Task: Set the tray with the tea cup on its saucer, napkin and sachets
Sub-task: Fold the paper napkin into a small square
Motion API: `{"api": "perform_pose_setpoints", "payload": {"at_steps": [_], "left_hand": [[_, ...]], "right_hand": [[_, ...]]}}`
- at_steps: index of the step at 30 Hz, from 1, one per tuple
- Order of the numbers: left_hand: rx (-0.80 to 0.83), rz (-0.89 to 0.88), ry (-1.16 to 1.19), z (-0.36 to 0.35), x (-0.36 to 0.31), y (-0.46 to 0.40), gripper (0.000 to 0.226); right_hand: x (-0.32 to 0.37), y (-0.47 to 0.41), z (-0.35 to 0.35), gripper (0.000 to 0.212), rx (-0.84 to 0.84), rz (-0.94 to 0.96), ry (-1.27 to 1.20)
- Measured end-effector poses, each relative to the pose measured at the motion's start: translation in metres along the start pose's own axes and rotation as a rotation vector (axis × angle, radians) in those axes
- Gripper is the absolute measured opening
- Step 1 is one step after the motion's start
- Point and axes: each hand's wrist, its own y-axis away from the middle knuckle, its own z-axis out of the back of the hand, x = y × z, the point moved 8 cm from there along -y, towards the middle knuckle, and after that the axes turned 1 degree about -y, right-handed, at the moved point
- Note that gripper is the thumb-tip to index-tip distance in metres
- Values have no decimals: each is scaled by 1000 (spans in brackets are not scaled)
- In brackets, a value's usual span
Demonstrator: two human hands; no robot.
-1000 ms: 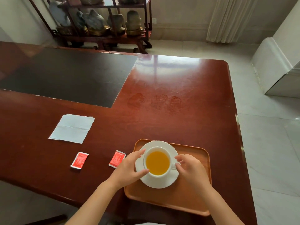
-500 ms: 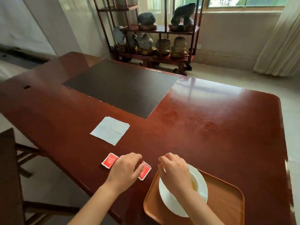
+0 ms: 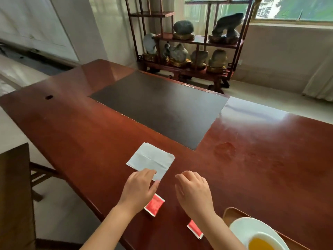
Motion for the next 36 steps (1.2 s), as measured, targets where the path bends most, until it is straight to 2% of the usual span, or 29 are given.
{"api": "perform_pose_setpoints", "payload": {"at_steps": [7,12,17,20,26,30,36], "left_hand": [[100,-79,7,-11,99,-42,28],[186,-164,11,-25,130,-67,28],[259,-169,-6,-52,154,-85,27],[301,-100,-52,-69,169,-92,32],[369,155,-117,-103,189,-83,63],[294,284,-84,-107,192,-82,60],[209,397,153,-107,201,-88,46]], "right_hand": [[49,-62,-66,38,57,-144,34],[55,-80,-95,37,67,-272,28],[41,-95,-132,40,99,-363,77],[29,-103,-158,47,179,-397,101],[12,-115,-198,54,216,-473,133],[-1,-104,-228,71,310,-500,200],[-6,-100,-235,61,287,-525,214]]}}
